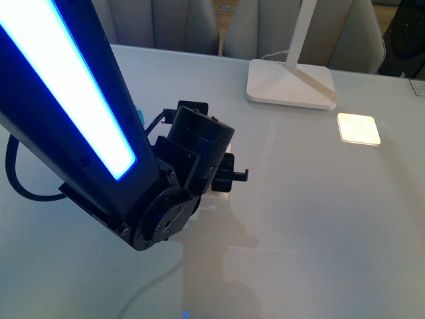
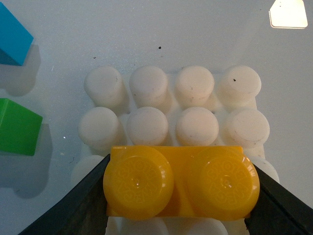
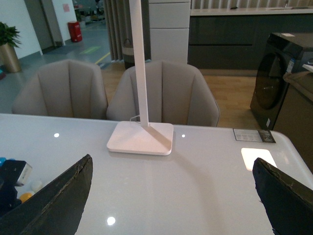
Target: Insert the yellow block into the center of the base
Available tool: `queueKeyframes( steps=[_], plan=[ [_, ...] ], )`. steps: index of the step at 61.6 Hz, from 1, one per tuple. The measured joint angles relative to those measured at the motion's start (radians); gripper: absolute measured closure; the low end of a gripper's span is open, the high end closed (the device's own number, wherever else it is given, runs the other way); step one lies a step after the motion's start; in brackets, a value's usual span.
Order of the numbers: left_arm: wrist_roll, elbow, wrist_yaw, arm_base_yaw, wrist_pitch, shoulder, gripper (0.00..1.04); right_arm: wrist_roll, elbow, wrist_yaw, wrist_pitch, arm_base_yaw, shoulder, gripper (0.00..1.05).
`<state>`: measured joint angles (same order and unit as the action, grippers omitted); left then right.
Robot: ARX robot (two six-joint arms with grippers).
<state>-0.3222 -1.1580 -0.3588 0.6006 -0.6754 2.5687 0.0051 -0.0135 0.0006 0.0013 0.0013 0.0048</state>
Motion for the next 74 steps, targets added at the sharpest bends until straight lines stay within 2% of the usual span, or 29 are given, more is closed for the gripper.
queueKeyframes(
  steps=[74],
  plan=[
    [-0.011,0.021,-0.027,-0.001,-0.132,0.063,0.42,0.0,0.0,0.0,0.0,0.0,0.0,0.09]
  ],
)
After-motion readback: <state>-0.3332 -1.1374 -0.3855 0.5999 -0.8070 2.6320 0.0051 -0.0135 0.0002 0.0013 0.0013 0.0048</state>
